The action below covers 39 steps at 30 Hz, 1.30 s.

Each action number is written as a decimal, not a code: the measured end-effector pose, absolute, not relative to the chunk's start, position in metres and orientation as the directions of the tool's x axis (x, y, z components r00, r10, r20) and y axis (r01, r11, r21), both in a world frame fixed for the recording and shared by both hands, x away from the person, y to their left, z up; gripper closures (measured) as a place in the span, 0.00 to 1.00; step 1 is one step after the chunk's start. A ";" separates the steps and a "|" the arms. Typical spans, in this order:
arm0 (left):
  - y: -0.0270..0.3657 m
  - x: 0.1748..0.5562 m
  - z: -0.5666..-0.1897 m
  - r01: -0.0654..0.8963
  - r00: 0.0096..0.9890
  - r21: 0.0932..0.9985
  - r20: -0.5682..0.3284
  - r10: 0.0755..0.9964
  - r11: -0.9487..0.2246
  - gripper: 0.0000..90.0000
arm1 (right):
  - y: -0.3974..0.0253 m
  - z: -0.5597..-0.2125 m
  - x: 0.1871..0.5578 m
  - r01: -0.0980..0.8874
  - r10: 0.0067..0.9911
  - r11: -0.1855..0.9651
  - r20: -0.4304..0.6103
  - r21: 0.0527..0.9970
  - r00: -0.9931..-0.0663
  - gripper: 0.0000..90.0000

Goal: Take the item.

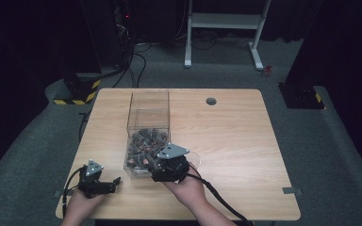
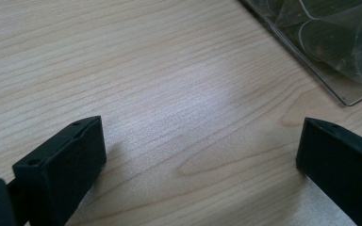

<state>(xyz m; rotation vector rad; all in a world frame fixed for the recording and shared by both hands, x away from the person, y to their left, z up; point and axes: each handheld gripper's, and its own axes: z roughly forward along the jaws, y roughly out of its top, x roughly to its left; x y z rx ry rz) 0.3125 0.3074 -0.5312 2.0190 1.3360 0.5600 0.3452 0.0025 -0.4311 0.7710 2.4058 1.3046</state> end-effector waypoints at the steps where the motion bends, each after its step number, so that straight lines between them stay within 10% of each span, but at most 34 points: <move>1: 0.307 0.313 -0.531 0.645 0.391 0.713 0.000 0.920 -0.274 0.03 | 0.004 -0.431 0.345 0.314 0.582 0.450 -0.008 0.836 -0.813 0.29; 39: 0.307 0.312 -0.531 0.642 0.397 0.714 0.002 0.918 -0.279 0.03 | 0.014 -0.446 0.351 0.397 0.612 0.429 0.063 0.811 -0.789 0.83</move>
